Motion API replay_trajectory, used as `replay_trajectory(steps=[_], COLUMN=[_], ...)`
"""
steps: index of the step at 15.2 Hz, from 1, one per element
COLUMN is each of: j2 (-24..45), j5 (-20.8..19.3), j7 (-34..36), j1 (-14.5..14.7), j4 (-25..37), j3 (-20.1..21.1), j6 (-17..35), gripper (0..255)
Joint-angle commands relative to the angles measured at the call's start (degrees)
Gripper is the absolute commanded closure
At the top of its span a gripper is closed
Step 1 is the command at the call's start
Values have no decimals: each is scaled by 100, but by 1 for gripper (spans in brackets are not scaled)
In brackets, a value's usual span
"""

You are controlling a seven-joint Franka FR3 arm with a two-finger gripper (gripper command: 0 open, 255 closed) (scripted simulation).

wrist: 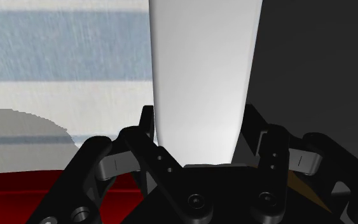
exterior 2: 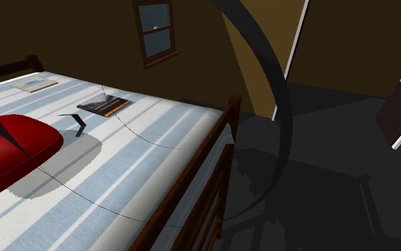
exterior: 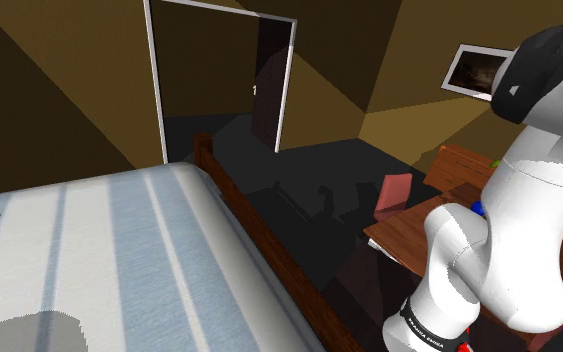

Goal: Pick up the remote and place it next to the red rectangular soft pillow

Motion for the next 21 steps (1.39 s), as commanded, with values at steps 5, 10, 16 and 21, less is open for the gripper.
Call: replay_trajectory(steps=[5, 10, 16, 21], j2=[75, 181, 355, 537], j5=[-56, -136, -272, -420], j7=[40, 97, 193, 297], j1=[7, 21, 47, 79], j4=[-377, -662, -961, -1174], j3=[-2, -4, -15, -37], j6=[439, 805, 1236, 1587], gripper=[255, 255, 255, 255])
